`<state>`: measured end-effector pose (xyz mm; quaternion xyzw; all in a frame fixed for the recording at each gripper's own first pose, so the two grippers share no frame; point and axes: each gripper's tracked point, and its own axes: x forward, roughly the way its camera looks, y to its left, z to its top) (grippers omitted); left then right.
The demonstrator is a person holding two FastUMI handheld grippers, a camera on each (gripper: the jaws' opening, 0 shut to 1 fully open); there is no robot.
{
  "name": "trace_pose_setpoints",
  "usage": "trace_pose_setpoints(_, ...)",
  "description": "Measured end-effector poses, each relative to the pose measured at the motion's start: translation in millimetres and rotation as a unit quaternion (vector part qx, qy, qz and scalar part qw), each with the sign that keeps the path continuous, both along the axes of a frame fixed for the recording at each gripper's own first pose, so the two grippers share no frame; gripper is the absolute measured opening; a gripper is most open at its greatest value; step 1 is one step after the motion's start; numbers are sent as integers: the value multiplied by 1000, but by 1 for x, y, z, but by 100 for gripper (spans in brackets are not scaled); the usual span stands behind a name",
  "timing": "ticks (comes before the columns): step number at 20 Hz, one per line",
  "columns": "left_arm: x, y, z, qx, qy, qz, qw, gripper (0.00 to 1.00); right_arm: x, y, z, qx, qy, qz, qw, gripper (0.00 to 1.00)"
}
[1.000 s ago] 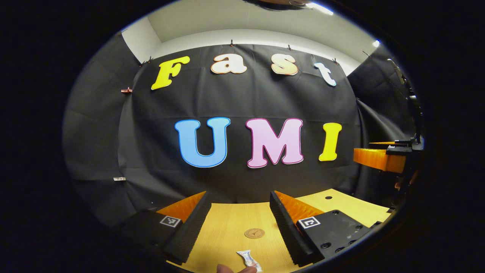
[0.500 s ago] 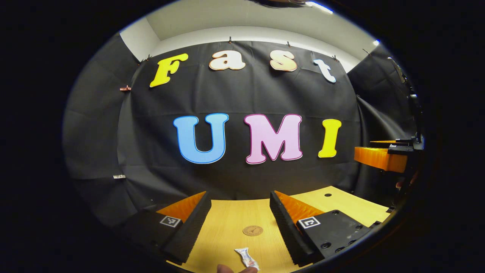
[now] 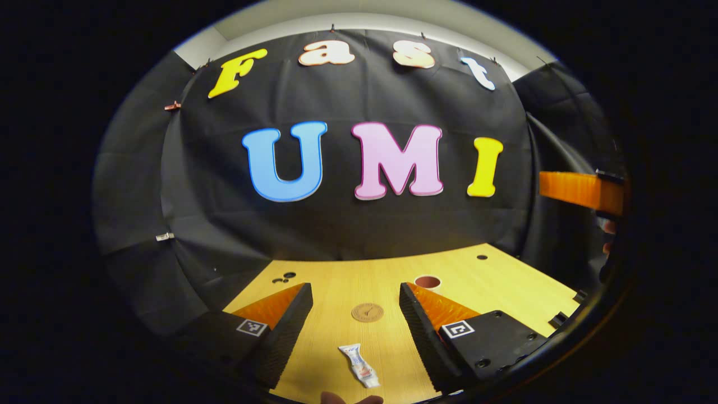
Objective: Put the toothbrush and toothpaste on the desktop into the cup, then pick up the cup and place it on the coaster on the desktop.
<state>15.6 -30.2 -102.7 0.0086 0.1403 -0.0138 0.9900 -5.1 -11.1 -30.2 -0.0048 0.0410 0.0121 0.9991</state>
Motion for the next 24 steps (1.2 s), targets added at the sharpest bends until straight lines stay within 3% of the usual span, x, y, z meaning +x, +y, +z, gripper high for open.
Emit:
trace_pose_setpoints(7,15,-3,-116,3,123,25,992,97,-2,-8,-48,11,49,7,999,97)
trace_pose_setpoints(15,31,3,-224,-4,247,62,967,96,10,-38,-98,8,97,7,995,97)
trace_pose_setpoints(24,25,0,-280,-14,317,65,946,91,24,-43,-154,27,166,16,986,97)
